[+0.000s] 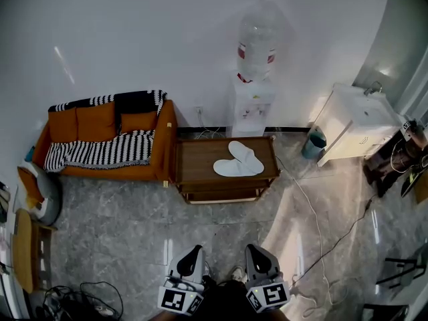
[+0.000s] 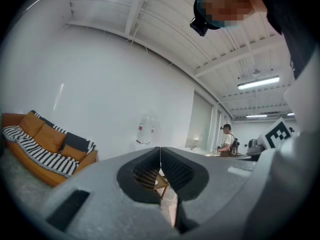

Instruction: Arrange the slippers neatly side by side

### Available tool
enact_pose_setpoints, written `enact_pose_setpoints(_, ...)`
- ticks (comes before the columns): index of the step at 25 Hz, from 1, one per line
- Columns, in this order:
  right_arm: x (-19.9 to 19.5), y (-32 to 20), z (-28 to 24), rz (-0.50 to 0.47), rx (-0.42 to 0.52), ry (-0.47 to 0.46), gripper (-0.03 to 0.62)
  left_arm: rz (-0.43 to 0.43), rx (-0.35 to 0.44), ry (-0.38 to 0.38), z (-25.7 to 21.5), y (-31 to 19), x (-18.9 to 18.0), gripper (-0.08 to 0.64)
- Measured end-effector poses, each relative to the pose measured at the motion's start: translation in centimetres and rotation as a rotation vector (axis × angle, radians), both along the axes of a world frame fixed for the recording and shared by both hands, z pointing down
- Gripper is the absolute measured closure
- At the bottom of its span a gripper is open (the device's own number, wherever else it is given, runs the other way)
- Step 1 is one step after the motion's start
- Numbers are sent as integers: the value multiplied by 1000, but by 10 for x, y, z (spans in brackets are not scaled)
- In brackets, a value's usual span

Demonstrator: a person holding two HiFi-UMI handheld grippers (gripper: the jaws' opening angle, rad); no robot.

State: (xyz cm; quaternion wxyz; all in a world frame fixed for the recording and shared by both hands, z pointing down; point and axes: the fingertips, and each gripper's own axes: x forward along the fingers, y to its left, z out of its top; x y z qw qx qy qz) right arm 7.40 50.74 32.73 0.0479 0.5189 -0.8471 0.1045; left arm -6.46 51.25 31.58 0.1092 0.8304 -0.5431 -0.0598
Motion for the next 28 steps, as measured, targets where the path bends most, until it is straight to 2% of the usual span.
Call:
enact_pose_setpoints(9,-48,-14,10,52,0,7,580,18,-5,-14,17,-13,-49,543)
enact_pose_setpoints(17,-66,-40,31,69,-14,32,580,23,-38,-26,39,-36,-75,543)
enact_pose_setpoints(22,-69,-73,40,56,-14,40,580,12,-45,-33,45,-65,-81,543)
enact_pose_setpoints(28,-59,-126,48,34,-27,36,580,7,-55,-38,50,-114,-69,543)
